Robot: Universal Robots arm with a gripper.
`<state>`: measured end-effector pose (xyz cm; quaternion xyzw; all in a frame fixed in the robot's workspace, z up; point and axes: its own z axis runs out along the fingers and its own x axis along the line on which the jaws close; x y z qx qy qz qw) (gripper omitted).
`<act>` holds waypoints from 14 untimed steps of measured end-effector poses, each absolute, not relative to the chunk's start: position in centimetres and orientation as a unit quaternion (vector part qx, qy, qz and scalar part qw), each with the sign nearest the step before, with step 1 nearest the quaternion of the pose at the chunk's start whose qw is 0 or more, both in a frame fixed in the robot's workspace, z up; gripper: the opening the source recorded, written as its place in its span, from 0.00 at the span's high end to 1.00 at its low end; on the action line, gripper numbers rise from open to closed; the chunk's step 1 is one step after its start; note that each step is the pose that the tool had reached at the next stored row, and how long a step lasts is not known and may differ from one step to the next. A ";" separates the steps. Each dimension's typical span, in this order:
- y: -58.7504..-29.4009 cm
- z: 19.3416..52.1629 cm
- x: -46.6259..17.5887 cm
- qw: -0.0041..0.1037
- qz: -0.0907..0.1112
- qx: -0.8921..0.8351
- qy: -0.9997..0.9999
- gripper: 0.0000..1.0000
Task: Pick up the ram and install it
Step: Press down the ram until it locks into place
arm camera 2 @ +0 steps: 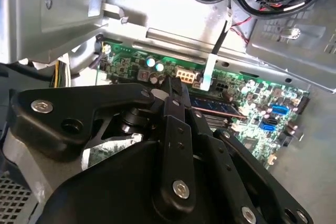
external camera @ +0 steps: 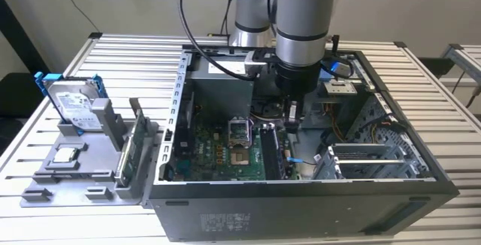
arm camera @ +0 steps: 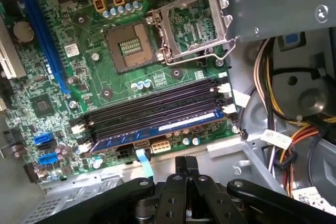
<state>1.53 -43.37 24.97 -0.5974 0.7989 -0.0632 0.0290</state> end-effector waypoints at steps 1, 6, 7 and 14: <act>-43.4 25.0 1.5 0.027 -0.061 -0.601 0.797 0.89; -43.4 24.9 1.4 0.013 -0.049 -0.611 0.790 0.89; -43.4 24.9 1.4 0.009 -0.046 -0.613 0.789 0.89; -43.4 24.9 1.4 -0.011 -0.030 -0.630 0.776 0.89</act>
